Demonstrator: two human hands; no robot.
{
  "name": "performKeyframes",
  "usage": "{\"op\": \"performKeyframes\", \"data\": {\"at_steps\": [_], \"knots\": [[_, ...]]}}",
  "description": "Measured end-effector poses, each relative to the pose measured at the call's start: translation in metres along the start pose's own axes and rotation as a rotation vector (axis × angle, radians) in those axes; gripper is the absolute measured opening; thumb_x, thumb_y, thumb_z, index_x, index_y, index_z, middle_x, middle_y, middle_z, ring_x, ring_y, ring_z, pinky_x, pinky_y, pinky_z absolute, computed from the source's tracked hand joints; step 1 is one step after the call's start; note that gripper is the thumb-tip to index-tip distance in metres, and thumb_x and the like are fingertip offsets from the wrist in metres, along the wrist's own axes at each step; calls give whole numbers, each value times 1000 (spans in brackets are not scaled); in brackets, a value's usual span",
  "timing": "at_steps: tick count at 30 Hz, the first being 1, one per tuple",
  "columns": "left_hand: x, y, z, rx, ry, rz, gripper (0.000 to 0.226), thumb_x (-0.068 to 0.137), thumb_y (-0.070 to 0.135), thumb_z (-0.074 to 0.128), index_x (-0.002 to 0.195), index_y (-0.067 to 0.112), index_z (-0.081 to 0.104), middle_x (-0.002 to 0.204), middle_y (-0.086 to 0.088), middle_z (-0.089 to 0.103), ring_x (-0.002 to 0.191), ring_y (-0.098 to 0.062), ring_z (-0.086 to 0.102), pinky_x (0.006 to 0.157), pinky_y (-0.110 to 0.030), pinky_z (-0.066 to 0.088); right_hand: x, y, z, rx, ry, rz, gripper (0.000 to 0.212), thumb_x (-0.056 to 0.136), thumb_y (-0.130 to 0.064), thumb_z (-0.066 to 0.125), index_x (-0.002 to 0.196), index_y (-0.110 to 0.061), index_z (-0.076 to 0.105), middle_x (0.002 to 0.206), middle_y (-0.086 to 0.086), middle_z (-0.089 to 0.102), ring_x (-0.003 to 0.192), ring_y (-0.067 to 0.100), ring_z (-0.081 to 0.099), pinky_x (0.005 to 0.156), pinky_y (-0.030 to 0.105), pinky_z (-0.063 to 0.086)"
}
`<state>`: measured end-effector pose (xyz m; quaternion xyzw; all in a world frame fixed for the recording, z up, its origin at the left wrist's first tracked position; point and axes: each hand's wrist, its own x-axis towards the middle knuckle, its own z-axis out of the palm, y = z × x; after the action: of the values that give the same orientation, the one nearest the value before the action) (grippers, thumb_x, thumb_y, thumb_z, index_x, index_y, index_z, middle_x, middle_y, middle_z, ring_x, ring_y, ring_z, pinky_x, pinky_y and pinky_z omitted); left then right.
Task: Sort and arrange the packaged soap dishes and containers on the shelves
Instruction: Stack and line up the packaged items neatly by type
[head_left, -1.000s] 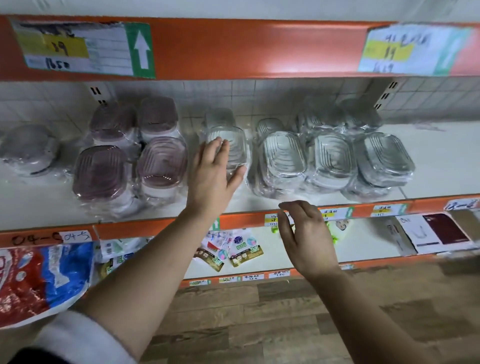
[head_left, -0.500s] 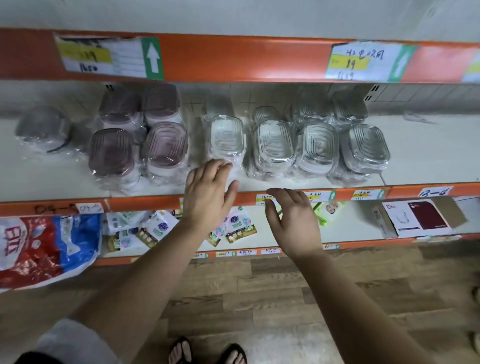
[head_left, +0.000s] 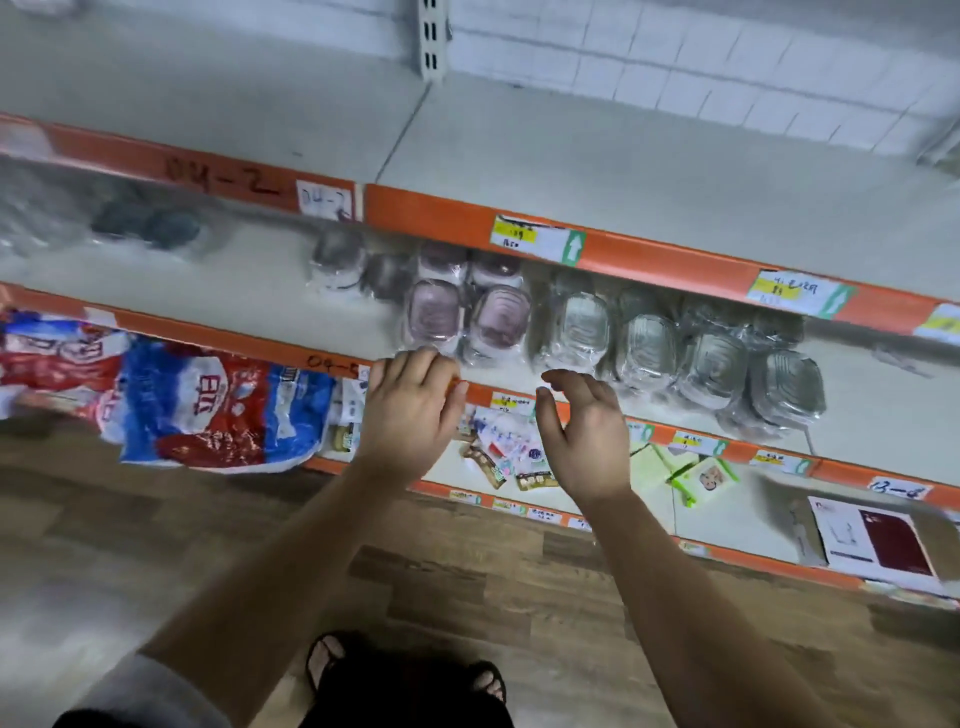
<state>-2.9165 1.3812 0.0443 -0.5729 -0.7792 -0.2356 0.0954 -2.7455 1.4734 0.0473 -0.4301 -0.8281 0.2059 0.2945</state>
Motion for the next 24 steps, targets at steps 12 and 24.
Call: {"op": "performKeyframes", "data": {"at_steps": [12, 24], "knots": [[-19, -208, -143, 44, 164, -249, 35, 92, 33, 39, 97, 11, 66, 100, -5, 64, 86, -28, 60, 80, -39, 38, 72, -240, 128, 114, -40, -333, 16, 94, -15, 59, 104, -6, 68, 103, 12, 68, 98, 34, 60, 81, 41, 50], [-28, -437, -271, 138, 181, -404, 39, 95, 35, 39, 113, 12, 63, 124, -8, 58, 109, -28, 54, 94, -42, 35, 99, -439, 279, 204, -105, -390, 25, 96, -24, 50, 109, -10, 66, 111, 8, 66, 84, 37, 63, 83, 34, 45]]}}
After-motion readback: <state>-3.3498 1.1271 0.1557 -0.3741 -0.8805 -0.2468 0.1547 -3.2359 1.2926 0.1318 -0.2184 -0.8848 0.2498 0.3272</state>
